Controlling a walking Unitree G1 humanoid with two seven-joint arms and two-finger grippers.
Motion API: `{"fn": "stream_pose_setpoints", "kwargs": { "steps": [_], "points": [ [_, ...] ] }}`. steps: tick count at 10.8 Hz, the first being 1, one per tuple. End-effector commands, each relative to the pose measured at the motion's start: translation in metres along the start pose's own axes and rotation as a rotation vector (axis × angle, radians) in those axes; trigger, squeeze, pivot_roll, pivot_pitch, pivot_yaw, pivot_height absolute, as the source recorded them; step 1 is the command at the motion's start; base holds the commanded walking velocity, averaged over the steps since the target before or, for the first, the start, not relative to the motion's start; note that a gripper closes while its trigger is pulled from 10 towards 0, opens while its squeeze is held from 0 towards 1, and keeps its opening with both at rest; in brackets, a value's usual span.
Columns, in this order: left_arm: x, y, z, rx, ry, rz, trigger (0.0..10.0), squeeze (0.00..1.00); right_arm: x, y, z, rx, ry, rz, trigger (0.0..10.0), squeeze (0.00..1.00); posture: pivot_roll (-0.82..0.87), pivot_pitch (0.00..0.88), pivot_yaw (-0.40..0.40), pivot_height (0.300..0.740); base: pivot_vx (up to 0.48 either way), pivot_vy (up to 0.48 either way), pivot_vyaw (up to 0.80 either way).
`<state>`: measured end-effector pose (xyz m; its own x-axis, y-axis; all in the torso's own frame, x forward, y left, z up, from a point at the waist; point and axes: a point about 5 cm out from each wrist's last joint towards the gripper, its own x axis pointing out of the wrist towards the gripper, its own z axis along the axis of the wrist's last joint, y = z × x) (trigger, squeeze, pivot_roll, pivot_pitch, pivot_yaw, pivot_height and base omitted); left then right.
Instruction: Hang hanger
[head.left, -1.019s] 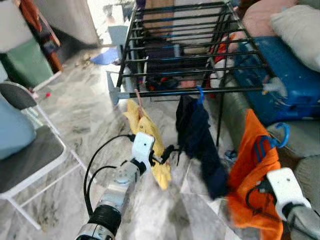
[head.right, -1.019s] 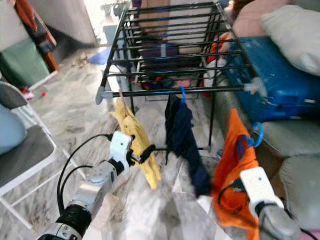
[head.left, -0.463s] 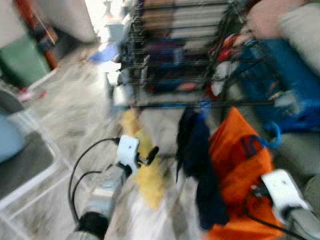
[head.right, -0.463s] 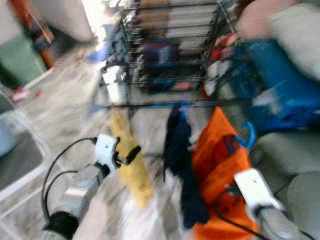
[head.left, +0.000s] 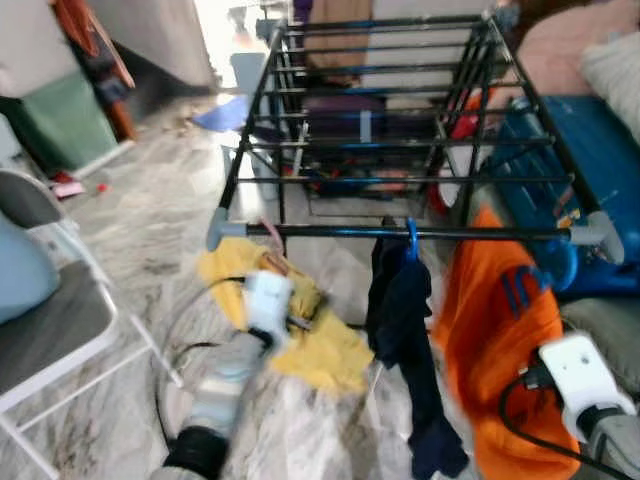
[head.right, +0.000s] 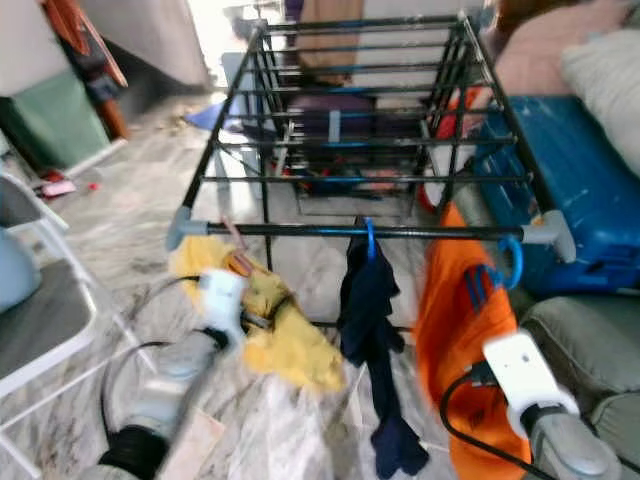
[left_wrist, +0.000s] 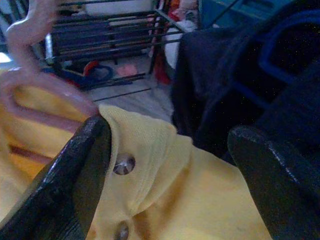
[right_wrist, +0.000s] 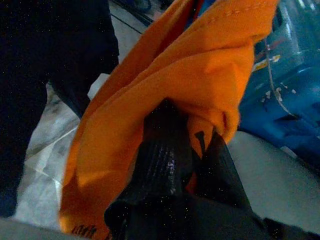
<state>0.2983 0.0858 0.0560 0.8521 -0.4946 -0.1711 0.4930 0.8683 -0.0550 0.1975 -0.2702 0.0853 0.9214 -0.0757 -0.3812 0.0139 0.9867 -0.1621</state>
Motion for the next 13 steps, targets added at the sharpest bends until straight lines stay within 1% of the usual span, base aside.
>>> {"fn": "stream_pose_setpoints", "kwargs": {
  "steps": [1,2,3,4,7,8,10,11,12,13],
  "points": [
    [-0.003,0.009,-0.001,0.017,0.018,0.028,10.0,0.0,0.002,0.0,0.012,-0.001,-0.05,0.006,10.0,0.0,-0.1,0.0,0.046,0.74,0.0,0.0,0.0],
    [-0.003,0.01,-0.001,0.02,0.022,0.03,10.0,0.0,0.005,-0.002,0.014,0.008,-0.045,-0.002,10.0,0.0,-0.1,0.0,0.047,0.74,0.0,0.0,0.0],
    [-0.003,0.011,-0.002,0.019,0.026,0.034,10.0,0.0,0.009,-0.004,0.018,0.047,-0.038,-0.009,10.0,0.0,-0.09,0.0,0.047,0.74,0.0,0.0,0.0],
    [-0.003,0.011,-0.002,0.019,0.027,0.034,10.0,0.0,0.015,-0.007,0.021,0.052,-0.025,-0.017,10.0,0.0,-0.09,0.0,0.046,0.74,0.0,0.0,0.0],
    [-0.004,0.012,-0.002,0.02,0.028,0.039,10.0,0.0,0.04,-0.015,0.031,0.094,0.048,-0.01,10.0,0.0,-0.07,0.0,0.034,0.74,0.0,0.0,0.0],
    [-0.004,0.013,-0.001,0.02,0.027,0.043,10.0,0.0,0.046,-0.017,0.034,0.083,0.048,-0.009,10.0,0.0,-0.07,0.0,0.03,0.74,0.0,0.0,0.0],
    [-0.006,0.016,-0.001,0.023,0.027,0.053,10.0,0.0,0.058,-0.022,0.048,0.07,0.036,0.012,10.0,0.0,-0.05,0.0,0.019,0.74,0.0,0.0,0.0],
    [-0.006,0.017,-0.001,0.024,0.028,0.057,10.0,0.0,0.065,-0.023,0.05,0.108,0.051,0.037,10.0,0.0,-0.04,0.0,0.01,0.74,0.0,0.0,0.0],
    [-0.006,0.019,-0.001,0.028,0.028,0.061,10.0,0.0,0.068,-0.021,0.045,0.125,0.08,0.058,10.0,0.0,-0.03,0.0,0.004,0.74,0.0,0.0,0.0],
    [-0.006,0.027,0.003,0.035,0.02,0.092,10.0,0.0,0.072,-0.018,0.034,0.162,0.141,0.1,10.0,0.0,-0.02,0.0,-0.004,0.74,0.0,0.0,0.0]
  ]
}}
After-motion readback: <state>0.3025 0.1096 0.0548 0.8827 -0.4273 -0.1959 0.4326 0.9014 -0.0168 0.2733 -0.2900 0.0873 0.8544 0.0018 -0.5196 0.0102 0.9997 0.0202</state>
